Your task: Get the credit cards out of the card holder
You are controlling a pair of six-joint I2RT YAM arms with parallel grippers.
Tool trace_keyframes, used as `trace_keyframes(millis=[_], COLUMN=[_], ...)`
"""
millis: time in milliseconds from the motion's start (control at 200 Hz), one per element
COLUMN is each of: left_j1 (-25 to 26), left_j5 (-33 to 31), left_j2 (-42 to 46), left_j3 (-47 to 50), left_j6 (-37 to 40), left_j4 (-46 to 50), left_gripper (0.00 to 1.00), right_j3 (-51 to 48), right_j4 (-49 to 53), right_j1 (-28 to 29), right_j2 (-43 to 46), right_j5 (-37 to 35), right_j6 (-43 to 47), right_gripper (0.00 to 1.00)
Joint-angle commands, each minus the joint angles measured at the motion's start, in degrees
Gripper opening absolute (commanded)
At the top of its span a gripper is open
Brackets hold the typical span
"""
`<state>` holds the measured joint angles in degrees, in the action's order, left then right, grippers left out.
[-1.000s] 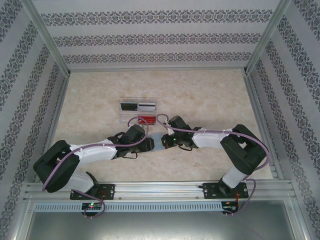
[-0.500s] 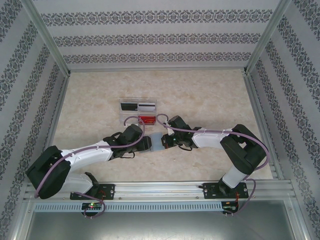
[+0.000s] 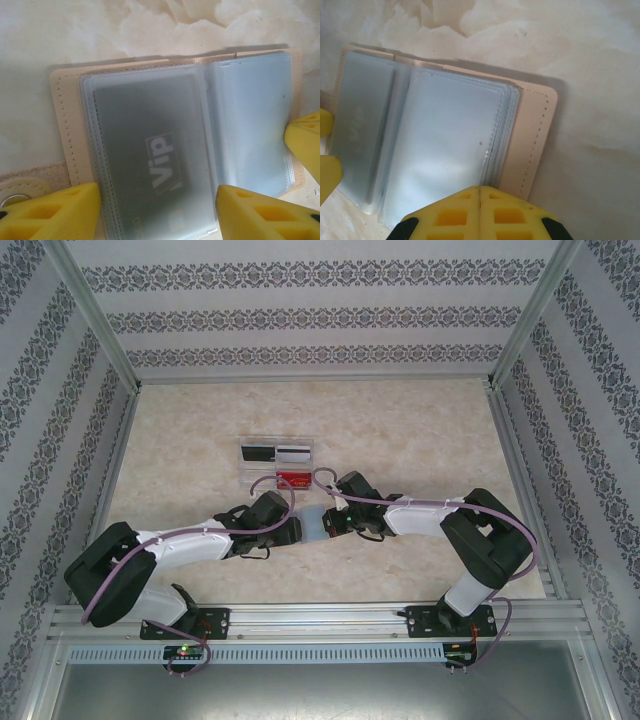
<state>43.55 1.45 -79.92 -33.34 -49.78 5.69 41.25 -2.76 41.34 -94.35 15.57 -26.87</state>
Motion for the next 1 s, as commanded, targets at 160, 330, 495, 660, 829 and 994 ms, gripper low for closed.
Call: trace_keyframes(millis=[160,330,495,660,829,994], left_j1=[0.8,0.8,0.8,0.9,1.0,1.0], left_j5=[3.3,4.5,5.2,5.8,5.8,6.2], left_j2=[-0.7,-0.3,-0.4,-0.4,0.0,1.0], left_j3=[0.6,0.8,0.4,-0.2,-0.2,0.8], left_j6=[0.6,1.2,1.3,1.8,2.1,2.2], left_j4=[-3.9,-5.5,-6.2,-6.4,-6.1,-7.0], left_gripper=[0.62,0.62,0.62,0.67,0.94,1.0], right_j3=[0.5,0.6,0.7,0.7,0.7,0.8], right_j4=[1.8,1.8,1.8,1.8,1.8,1.8], right_j1=[-0.3,-0.2,-0.1,-0.1,-0.1,-0.1], right_j2=[-2.0,-2.2,-2.4,-2.6,-2.6,-2.6], right_j5=[0.7,0.6,0.7,0.8,0.7,0.7], right_j6=[-0.5,-0.5,-0.6,-0.6,-0.6,-0.6], right_gripper=[0.0,0.0,0.0,0.0,0.0,0.0])
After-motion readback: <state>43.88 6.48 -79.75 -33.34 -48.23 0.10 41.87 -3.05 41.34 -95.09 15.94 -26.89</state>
